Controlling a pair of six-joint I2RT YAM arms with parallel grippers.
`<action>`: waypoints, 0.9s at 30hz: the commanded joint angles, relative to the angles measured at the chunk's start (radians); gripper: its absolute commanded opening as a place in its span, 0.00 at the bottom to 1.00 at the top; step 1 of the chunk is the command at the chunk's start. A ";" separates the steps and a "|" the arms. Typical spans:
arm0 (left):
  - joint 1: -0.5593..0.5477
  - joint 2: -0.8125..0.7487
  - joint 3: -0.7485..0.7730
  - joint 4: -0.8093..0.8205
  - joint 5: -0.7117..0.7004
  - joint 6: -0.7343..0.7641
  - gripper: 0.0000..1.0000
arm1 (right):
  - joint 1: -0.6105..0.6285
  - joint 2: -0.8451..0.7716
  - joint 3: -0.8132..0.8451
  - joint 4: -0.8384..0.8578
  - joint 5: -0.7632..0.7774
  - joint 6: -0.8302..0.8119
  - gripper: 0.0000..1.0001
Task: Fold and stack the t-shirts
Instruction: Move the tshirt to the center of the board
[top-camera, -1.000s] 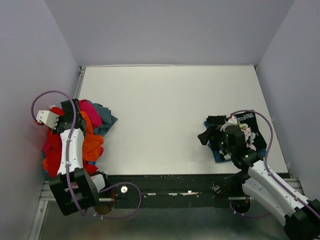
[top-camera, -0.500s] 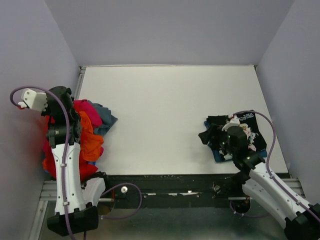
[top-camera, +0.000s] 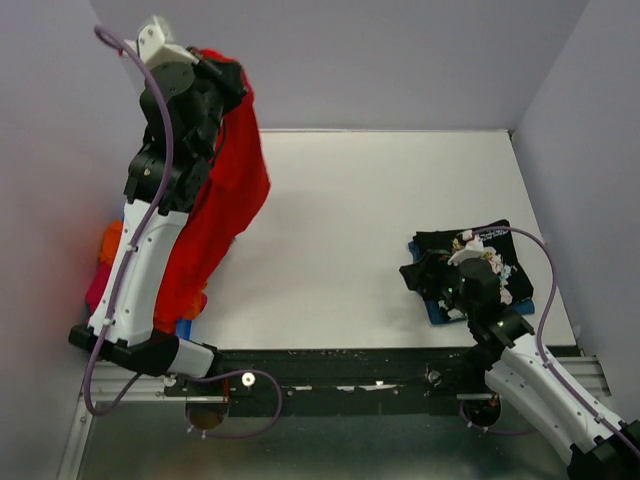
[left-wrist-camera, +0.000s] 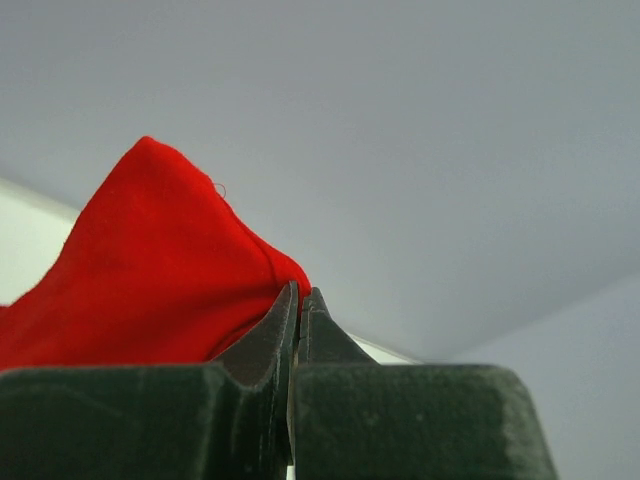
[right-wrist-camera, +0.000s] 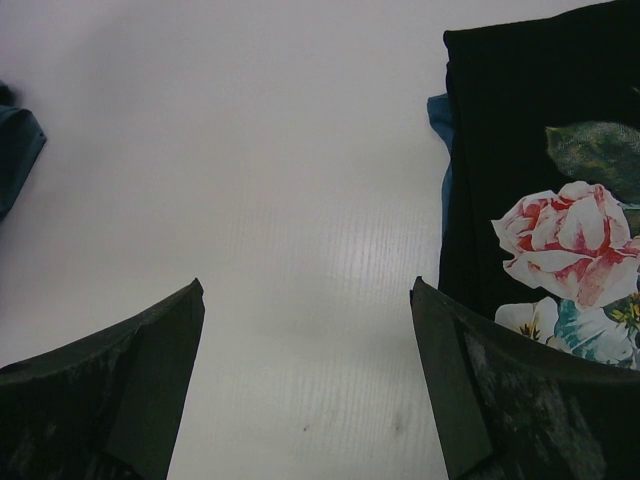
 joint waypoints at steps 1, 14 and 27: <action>-0.155 0.246 0.421 -0.040 0.218 0.122 0.00 | 0.001 -0.009 -0.012 -0.004 0.031 0.010 0.91; -0.227 0.208 0.072 0.133 0.004 0.133 0.00 | 0.001 -0.028 -0.012 -0.026 0.070 0.030 0.91; -0.058 -0.112 -1.041 0.313 0.015 0.036 0.99 | 0.001 0.206 0.062 0.057 -0.137 -0.040 0.86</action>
